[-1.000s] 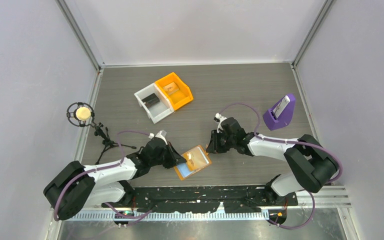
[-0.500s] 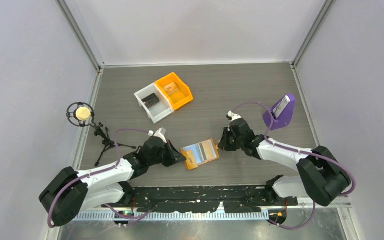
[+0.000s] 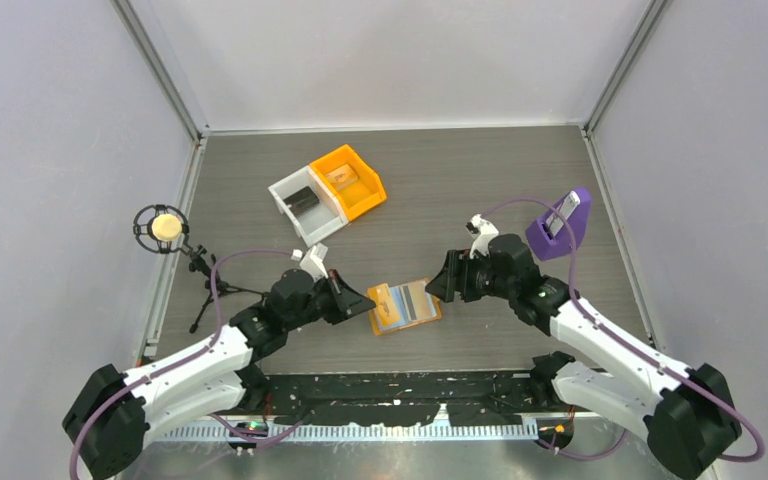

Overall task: Take the credit cards out of the card holder
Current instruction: Remove the credit card from the card holder.

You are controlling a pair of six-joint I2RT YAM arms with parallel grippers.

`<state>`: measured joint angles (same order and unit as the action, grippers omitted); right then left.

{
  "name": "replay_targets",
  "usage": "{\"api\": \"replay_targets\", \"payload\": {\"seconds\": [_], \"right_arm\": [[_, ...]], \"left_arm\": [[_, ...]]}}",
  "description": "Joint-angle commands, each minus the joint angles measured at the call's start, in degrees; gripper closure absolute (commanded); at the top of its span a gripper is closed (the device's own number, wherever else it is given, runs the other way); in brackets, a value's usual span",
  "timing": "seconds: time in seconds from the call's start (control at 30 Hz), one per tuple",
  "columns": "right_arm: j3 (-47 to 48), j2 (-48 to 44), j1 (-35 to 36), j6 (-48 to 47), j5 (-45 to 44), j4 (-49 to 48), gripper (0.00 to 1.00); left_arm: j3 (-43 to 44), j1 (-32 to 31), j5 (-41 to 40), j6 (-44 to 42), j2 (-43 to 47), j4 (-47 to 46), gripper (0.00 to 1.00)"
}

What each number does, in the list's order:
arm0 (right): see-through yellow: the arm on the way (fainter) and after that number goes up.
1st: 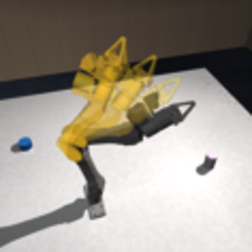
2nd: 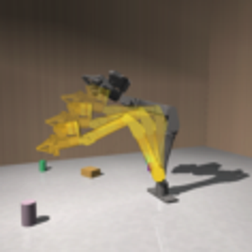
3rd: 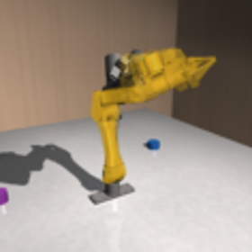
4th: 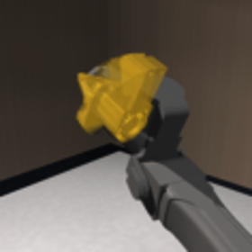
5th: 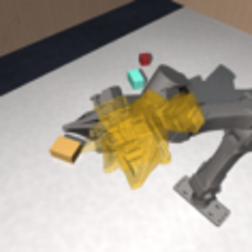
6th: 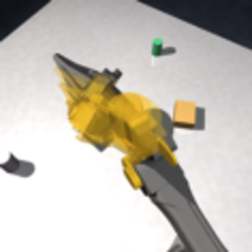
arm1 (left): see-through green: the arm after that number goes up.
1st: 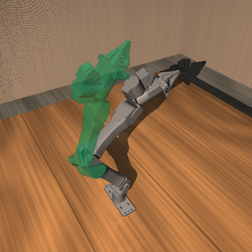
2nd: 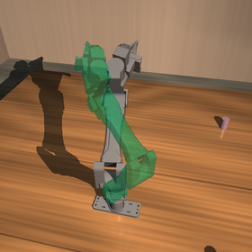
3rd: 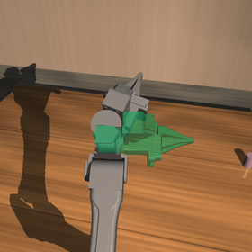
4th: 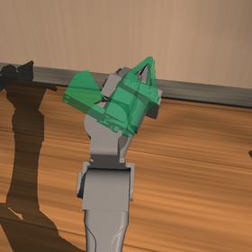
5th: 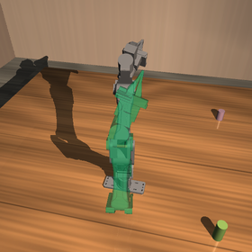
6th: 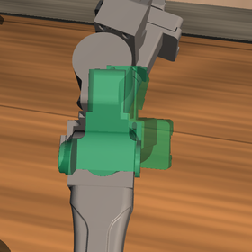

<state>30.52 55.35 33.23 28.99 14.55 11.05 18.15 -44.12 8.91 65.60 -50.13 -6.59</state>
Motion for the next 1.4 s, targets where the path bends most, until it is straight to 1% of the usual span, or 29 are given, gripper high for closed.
{"api": "replay_targets", "payload": {"seconds": [0.0,0.03,0.07,0.13,0.23,0.27,0.37,0.47,0.57,0.7,0.77,0.83,0.87,0.9,0.93,0.97,1.0,1.03,1.1,1.17,1.27,1.37], "right_arm": [[0.72,-5.25,-0.19,1.02,12.1,-5.67,0.25],[0.61,-5.6,-0.19,1.58,15.12,-7.64,0.24],[0.53,-5.96,-0.19,1.94,16.37,-8.38,0.22],[0.4,-5.63,-0.19,4.01,20.15,-10.3,0.22],[-0.66,-3.86,-0.19,7.5,25.47,-17.26,0.22],[-1.37,-3.5,-0.19,9.02,25.98,-19.61,0.22],[-3.04,-1.74,-0.19,10.78,26.32,-22.78,0.21],[-3.59,0.46,-0.19,12.34,28.44,-26.23,0.21],[-4.09,1.59,-0.14,13.34,28.82,-27.85,0.22],[-4.24,1.96,-0.1,13.59,29.2,-28.56,0.26],[-4.67,2.49,-0.1,14.39,29.57,-29.73,0.31],[-5.85,2.52,-0.1,16.34,30.19,-32.68,0.43],[-6.45,2.34,-0.1,16.79,30.32,-33.24,0.56],[-6.58,2.14,-0.1,17.1,30.64,-33.67,0.64],[-6.65,1.78,-0.1,17.04,30.81,-33.7,0.77],[-6.55,1.56,-0.1,16.75,31.25,-33.34,0.81],[-6.16,1.13,-0.1,16.42,31.38,-32.83,0.88],[-5.9,0.97,-0.1,15.14,31.63,-31.19,0.93],[-5.17,0.74,-0.1,13.64,32.64,-29.42,0.94],[-5.11,0.68,-0.1,13.1,34.16,-28.93,0.95],[-5.77,0.56,-0.1,12.27,36.32,-27.99,0.95],[-6.13,1.55,0.35,12.05,39.1,-27.37,0.95]], "left_arm": [[1.29,0.22,1.18,-1.97,2.99,-3.69,1.0],[1.46,0.23,1.78,-2.42,3.16,-5.1,1.0],[1.71,0.18,2.38,-2.73,3.22,-5.75,1.0],[2.13,0.17,4.1,-2.79,3.19,-7.78,1.0],[1.66,0.17,6.06,-1.64,2.9,-12.26,1.0],[1.63,0.17,6.5,-1.48,2.86,-13.2,1.0],[1.88,0.17,7.82,-1.45,2.88,-15.26,1.0],[2.2,0.17,8.57,-1.27,2.88,-16.4,1.0],[2.51,0.09,9.77,-0.91,2.15,-17.79,1.0],[2.45,0.01,10.69,0.35,1.19,-20.99,1.0],[3.01,0.0,11.23,0.42,0.28,-21.71,1.0],[3.82,-0.08,12.34,0.46,-0.7,-22.51,1.0],[3.9,-0.16,12.59,0.41,-1.02,-22.91,1.0],[3.8,-0.18,12.51,0.52,-1.11,-23.08,1.0],[3.55,-0.18,12.22,0.62,-1.05,-23.11,1.0],[3.22,-0.18,11.91,0.73,-0.8,-23.3,0.98],[2.94,-0.18,11.73,0.65,-0.49,-23.26,0.95],[2.86,-0.18,11.47,0.31,-0.01,-22.42,0.91],[3.34,-0.09,11.71,-1.62,1.65,-17.9,0.86],[4.62,-0.03,12.52,-4.5,3.47,-11.18,0.81],[8.92,0.0,12.17,-11.95,6.39,3.61,0.69],[14.14,0.04,10.25,-20.03,8.97,18.07,0.63]]}}
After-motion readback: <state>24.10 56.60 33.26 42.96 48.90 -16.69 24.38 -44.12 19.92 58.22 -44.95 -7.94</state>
